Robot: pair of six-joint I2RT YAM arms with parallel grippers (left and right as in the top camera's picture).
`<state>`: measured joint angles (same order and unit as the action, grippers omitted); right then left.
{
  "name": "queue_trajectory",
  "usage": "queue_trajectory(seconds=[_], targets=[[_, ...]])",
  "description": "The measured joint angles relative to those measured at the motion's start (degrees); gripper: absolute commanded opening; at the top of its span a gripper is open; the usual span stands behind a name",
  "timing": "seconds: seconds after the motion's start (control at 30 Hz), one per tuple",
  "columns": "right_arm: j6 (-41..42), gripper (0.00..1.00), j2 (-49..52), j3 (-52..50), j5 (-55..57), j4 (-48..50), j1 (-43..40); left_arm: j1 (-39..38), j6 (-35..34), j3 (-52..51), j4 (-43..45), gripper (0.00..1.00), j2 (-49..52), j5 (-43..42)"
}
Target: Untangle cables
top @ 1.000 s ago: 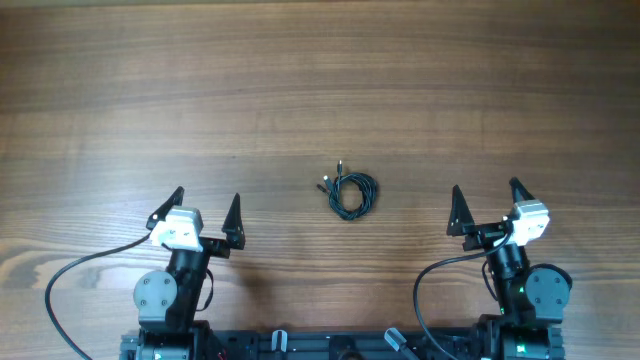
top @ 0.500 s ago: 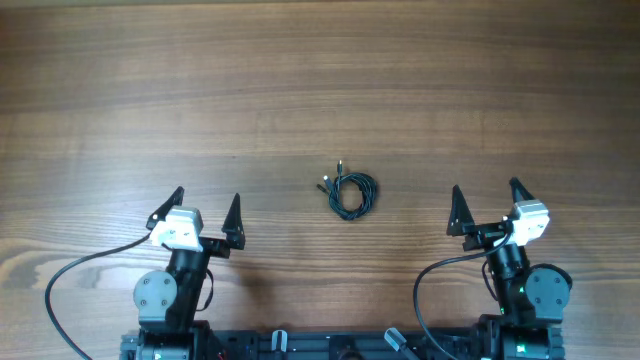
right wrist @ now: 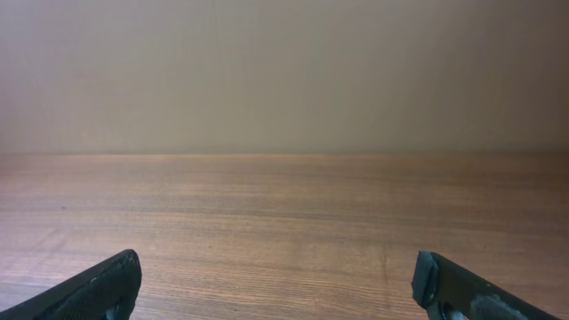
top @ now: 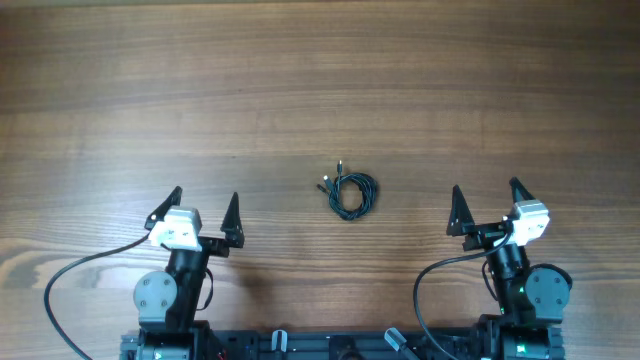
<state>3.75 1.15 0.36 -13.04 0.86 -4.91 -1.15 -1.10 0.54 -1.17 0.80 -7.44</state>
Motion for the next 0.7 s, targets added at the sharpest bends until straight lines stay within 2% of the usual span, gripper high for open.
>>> queue_trajectory(seconds=[0.13,0.4,0.7], targets=[[-0.02,1.0,0.0,0.0,0.0,-0.02,0.0,0.02,-0.09,-0.15,7.48,1.0,-0.02,-1.6],[-0.02,1.0,0.0,0.0,0.0,0.0,0.0,0.02,-6.36,1.2,7.67,1.0,0.0,-2.56],[-0.02,1.0,0.0,0.0,0.0,0.0,0.0,0.02,-9.11,6.49,7.15,1.0,1.03,-2.97]])
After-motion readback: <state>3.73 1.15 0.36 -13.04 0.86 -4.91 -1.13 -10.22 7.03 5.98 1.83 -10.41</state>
